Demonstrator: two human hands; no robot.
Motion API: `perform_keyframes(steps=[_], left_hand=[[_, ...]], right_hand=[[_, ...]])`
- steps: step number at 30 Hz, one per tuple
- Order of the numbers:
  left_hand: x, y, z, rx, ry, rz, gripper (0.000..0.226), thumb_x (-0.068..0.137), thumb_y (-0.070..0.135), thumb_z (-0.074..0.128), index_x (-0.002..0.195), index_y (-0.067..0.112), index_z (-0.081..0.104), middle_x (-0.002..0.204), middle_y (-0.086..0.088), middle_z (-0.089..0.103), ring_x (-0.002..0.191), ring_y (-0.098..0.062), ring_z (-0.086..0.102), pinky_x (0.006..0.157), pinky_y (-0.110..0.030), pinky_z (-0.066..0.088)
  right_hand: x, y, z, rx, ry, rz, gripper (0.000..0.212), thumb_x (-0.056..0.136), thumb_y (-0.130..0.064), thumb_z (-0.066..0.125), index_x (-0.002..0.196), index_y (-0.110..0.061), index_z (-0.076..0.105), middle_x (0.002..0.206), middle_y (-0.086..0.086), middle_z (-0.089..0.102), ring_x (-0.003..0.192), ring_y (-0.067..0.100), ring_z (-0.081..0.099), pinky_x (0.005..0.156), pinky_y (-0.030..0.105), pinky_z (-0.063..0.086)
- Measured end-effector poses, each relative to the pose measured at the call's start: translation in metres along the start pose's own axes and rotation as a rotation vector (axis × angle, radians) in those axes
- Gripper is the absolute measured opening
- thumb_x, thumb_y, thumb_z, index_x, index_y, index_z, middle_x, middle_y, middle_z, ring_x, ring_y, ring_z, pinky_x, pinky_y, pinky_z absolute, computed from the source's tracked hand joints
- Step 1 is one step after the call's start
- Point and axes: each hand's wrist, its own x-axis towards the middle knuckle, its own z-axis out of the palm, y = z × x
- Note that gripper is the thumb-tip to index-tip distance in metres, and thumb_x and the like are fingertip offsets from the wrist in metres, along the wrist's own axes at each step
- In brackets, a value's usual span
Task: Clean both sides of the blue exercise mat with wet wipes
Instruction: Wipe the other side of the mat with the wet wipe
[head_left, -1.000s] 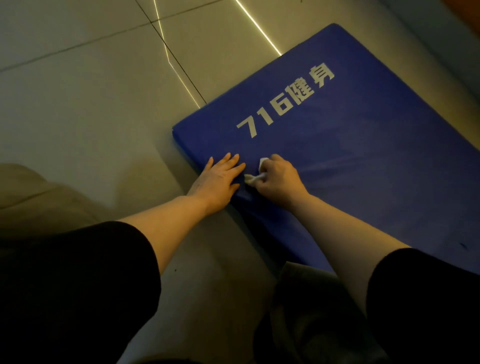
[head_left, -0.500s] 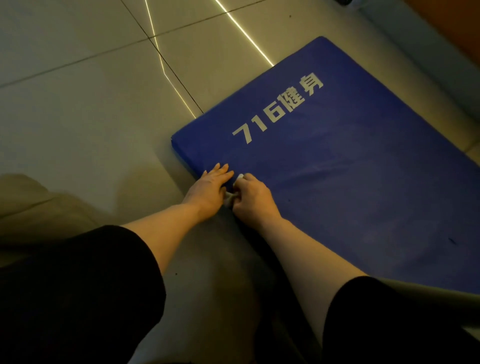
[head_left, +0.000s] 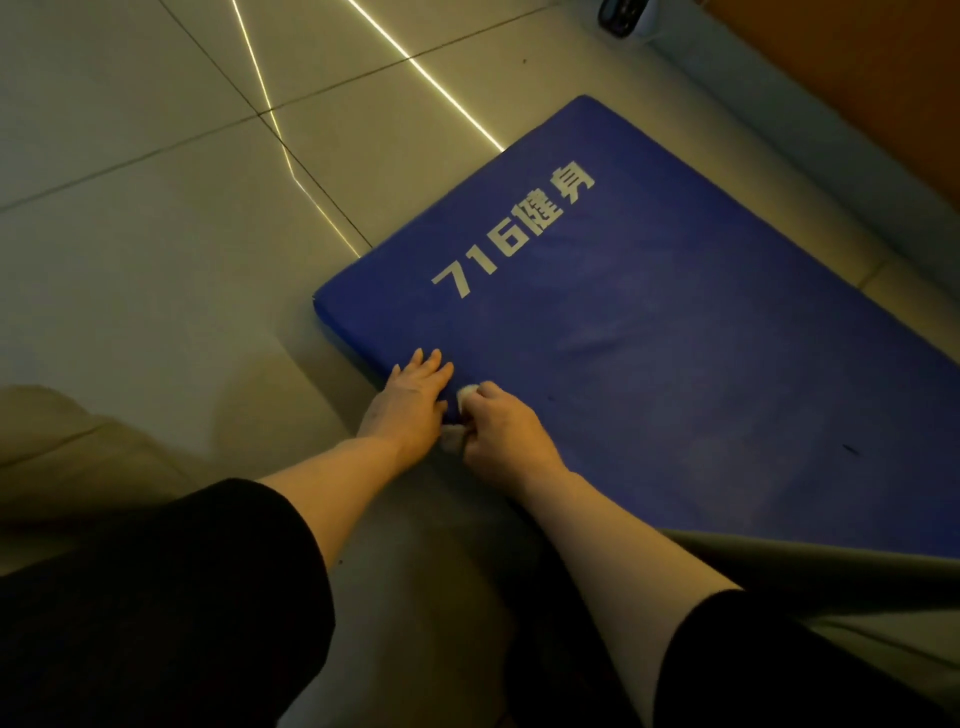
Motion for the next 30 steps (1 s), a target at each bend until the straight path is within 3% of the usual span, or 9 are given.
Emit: perform_keyframes(steps=[3,5,11,14,19,22,25,27,30], left_hand=[[0.000,0.010,0.005,0.082,-0.004,0.125,0.055,0.103,0.023,0.040,0.153,0.016,0.019,0.162,-0.001,0.009,0.149,-0.016,0.001,0.119,-0.033,-0.003],[0.001,0.021,0.009,0.074,-0.029,0.170,0.055,0.103,0.024,0.040,0.153,0.017,0.017,0.162,-0.001,0.008,0.149,-0.015,0.000,0.119,-0.032,-0.004],[0.007,0.039,0.018,0.064,-0.056,0.193,0.054,0.103,0.018,0.038,0.153,0.016,0.016,0.162,-0.001,0.007,0.149,-0.013,-0.001,0.120,-0.032,-0.002],[0.012,0.039,0.017,0.047,-0.035,0.181,0.053,0.104,0.016,0.037,0.153,0.015,0.017,0.162,-0.001,0.008,0.149,-0.013,0.001,0.120,-0.031,-0.002],[0.024,0.042,0.017,0.049,0.007,0.197,0.051,0.104,0.014,0.033,0.153,0.014,0.017,0.162,0.000,0.010,0.149,-0.013,0.002,0.119,-0.028,-0.004],[0.029,0.046,0.022,0.064,0.006,0.198,0.052,0.104,0.014,0.033,0.153,0.015,0.016,0.162,0.001,0.010,0.149,-0.013,0.001,0.120,-0.031,-0.003],[0.031,0.048,0.024,0.103,-0.019,0.176,0.057,0.102,0.016,0.041,0.153,0.015,0.017,0.162,0.000,0.012,0.149,-0.013,0.004,0.122,-0.035,0.001],[0.033,0.047,0.026,0.108,0.016,0.178,0.058,0.100,0.018,0.046,0.152,0.015,0.021,0.160,0.000,0.018,0.148,-0.014,0.011,0.122,-0.035,0.006],[0.040,0.044,0.028,0.134,0.131,0.193,0.051,0.101,0.018,0.043,0.150,0.016,0.030,0.154,-0.002,0.032,0.141,-0.020,0.027,0.117,-0.033,0.018]], right_hand=[[-0.025,0.030,-0.032,-0.023,-0.144,0.183,0.027,0.082,-0.029,0.067,0.064,-0.022,0.048,0.084,-0.004,0.046,0.090,0.021,0.053,0.070,0.026,0.036],[-0.034,0.048,-0.049,-0.042,-0.148,0.293,0.031,0.079,-0.024,0.068,0.058,-0.021,0.046,0.078,-0.007,0.045,0.092,0.023,0.056,0.068,0.023,0.034],[-0.023,0.027,-0.019,-0.068,-0.042,0.037,0.015,0.082,-0.023,0.062,0.091,-0.016,0.053,0.099,0.002,0.045,0.085,0.024,0.053,0.068,0.032,0.039],[-0.024,0.036,-0.029,0.008,-0.060,0.045,0.016,0.080,-0.022,0.066,0.081,-0.016,0.051,0.091,0.000,0.045,0.077,0.021,0.048,0.066,0.029,0.034],[-0.036,0.093,-0.068,-0.063,-0.140,0.358,0.030,0.071,-0.028,0.078,0.067,-0.017,0.051,0.088,0.000,0.051,0.081,0.020,0.051,0.065,0.025,0.033],[-0.026,0.080,-0.050,-0.064,-0.003,0.277,0.016,0.079,-0.022,0.065,0.084,-0.009,0.056,0.096,0.008,0.052,0.088,0.030,0.053,0.068,0.030,0.037],[-0.011,0.043,-0.023,-0.027,0.046,0.107,0.011,0.083,-0.014,0.058,0.094,-0.011,0.055,0.102,0.007,0.052,0.089,0.026,0.054,0.069,0.029,0.038],[-0.008,0.039,-0.019,-0.047,0.059,0.065,0.009,0.084,-0.012,0.057,0.091,-0.011,0.053,0.101,0.006,0.052,0.088,0.026,0.054,0.066,0.028,0.035],[-0.022,0.076,-0.033,-0.111,0.135,0.181,0.007,0.081,-0.009,0.055,0.077,-0.011,0.050,0.095,0.012,0.055,0.086,0.032,0.052,0.064,0.029,0.030]])
